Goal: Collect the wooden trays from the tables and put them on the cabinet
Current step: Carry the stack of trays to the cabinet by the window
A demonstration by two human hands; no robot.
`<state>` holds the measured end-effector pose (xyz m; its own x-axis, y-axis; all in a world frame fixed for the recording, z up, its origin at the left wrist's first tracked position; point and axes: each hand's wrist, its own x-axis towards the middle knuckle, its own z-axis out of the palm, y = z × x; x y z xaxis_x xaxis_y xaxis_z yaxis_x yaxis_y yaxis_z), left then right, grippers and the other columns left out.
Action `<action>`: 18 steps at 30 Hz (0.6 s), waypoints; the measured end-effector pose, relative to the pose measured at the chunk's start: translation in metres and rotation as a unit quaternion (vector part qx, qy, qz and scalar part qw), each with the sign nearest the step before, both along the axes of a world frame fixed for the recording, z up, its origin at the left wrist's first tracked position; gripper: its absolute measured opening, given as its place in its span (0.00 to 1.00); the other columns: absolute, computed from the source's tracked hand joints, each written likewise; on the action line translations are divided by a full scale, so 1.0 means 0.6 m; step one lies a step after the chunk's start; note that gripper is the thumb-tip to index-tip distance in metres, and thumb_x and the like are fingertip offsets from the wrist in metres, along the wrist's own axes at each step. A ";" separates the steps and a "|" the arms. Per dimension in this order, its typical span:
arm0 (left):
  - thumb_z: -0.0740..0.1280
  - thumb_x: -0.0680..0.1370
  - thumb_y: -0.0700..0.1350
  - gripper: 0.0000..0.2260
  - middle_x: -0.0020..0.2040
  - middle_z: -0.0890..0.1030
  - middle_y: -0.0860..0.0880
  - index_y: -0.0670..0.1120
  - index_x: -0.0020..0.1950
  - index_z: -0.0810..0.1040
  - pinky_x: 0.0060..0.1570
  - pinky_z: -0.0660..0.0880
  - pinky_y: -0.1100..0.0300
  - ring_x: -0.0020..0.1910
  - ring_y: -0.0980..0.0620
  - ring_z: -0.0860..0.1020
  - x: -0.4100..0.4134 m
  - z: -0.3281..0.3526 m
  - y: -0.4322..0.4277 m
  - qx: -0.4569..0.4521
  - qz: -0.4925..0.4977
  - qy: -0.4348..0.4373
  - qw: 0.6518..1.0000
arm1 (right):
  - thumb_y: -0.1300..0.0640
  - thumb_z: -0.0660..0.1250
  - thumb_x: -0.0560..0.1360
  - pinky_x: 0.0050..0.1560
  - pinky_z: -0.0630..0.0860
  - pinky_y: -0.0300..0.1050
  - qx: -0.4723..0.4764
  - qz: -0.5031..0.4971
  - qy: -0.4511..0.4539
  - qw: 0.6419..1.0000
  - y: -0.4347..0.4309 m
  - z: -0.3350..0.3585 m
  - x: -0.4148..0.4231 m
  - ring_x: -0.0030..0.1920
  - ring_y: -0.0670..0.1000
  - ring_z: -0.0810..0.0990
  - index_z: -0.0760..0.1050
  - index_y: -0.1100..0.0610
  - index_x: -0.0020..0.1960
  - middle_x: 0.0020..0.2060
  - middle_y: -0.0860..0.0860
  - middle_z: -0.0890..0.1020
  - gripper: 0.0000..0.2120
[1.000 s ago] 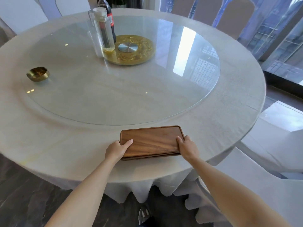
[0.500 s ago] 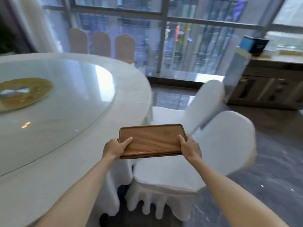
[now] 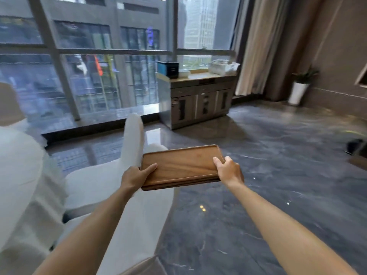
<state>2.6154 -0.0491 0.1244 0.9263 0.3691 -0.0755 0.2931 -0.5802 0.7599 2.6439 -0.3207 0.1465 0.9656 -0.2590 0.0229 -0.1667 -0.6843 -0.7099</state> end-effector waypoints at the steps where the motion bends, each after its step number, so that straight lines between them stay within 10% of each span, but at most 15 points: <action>1: 0.65 0.70 0.64 0.26 0.40 0.80 0.41 0.39 0.38 0.78 0.41 0.70 0.54 0.43 0.41 0.78 0.031 0.002 -0.023 -0.001 -0.015 0.000 1.000 | 0.43 0.57 0.77 0.53 0.72 0.51 0.001 -0.016 0.004 1.000 -0.026 -0.002 0.017 0.58 0.63 0.76 0.73 0.61 0.53 0.56 0.64 0.79 0.21; 18: 0.63 0.69 0.67 0.27 0.31 0.75 0.48 0.41 0.34 0.74 0.33 0.66 0.56 0.35 0.48 0.75 0.687 -0.004 -0.295 0.028 -0.127 0.006 0.991 | 0.43 0.55 0.77 0.56 0.71 0.53 0.026 -0.141 0.028 0.989 -0.280 -0.020 0.547 0.58 0.63 0.76 0.72 0.62 0.54 0.57 0.62 0.79 0.22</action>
<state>3.0276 -0.2259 0.1221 0.9890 0.1278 -0.0741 0.1416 -0.6774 0.7218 2.9724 -0.4888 0.1347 0.8543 -0.5175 -0.0486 -0.3851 -0.5673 -0.7279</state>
